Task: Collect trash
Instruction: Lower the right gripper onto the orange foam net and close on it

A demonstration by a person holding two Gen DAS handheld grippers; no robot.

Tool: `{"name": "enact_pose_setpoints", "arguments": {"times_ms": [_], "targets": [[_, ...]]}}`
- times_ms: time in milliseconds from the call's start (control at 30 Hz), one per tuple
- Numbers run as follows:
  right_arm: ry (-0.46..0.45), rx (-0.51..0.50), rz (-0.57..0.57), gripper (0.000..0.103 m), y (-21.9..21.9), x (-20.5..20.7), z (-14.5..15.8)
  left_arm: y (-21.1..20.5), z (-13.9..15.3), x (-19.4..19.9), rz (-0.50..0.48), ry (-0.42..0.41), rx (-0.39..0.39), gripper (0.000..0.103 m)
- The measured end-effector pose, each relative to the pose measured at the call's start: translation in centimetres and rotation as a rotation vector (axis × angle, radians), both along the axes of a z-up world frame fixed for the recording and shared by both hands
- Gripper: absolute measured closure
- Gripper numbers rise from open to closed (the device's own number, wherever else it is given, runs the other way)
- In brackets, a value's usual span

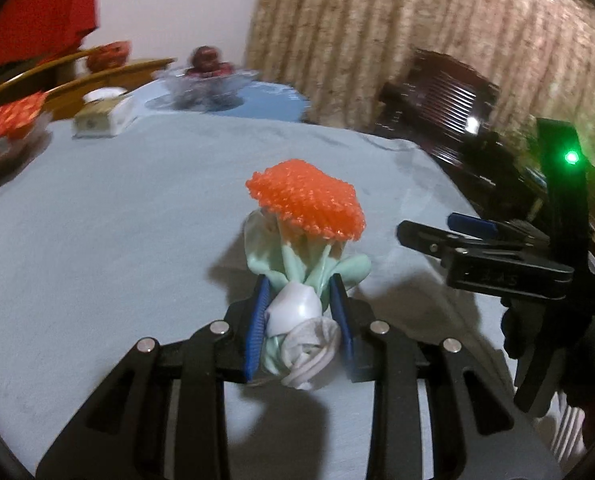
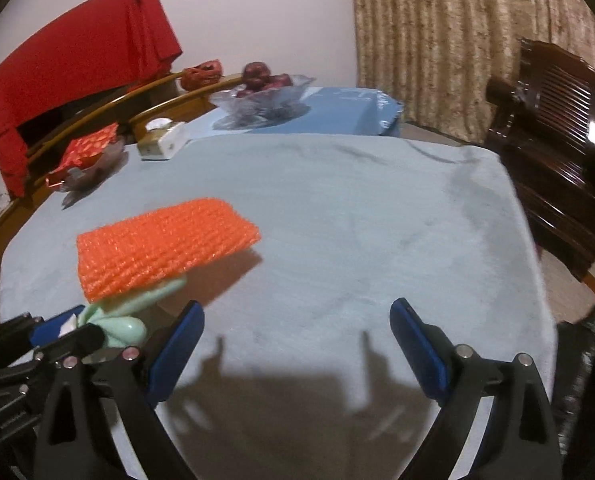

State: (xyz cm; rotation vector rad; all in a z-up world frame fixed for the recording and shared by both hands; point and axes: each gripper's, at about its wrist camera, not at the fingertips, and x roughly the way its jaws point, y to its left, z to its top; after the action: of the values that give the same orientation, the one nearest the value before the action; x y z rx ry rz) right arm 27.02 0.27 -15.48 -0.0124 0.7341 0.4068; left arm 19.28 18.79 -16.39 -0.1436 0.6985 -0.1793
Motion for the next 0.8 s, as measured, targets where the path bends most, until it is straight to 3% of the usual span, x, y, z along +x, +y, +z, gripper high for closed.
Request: {"name": "enact_pose_setpoints", "arguments": {"times_ms": [133, 200, 667, 800], "targets": [[-0.003, 0.004, -0.043, 0.011, -2.5, -0.4, 0.2, -2.9, -1.4, 1.0, -0.118, 0.061, 0.063, 0.074], [0.004, 0.004, -0.057, 0.011, -3.3, -0.3, 0.1, -3.6, -2.3, 1.4, -0.105, 0.101, 0.097, 0.074], [0.036, 0.026, -0.007, 0.011, -1.1, 1.4, -1.6, -3.1, -2.8, 1.4, -0.073, 0.121, 0.046, 0.074], [0.063, 0.025, 0.013, 0.018, -0.4, 1.8, -2.5, -3.2, -3.0, 1.6, -0.071, 0.129, 0.048, 0.074]]}}
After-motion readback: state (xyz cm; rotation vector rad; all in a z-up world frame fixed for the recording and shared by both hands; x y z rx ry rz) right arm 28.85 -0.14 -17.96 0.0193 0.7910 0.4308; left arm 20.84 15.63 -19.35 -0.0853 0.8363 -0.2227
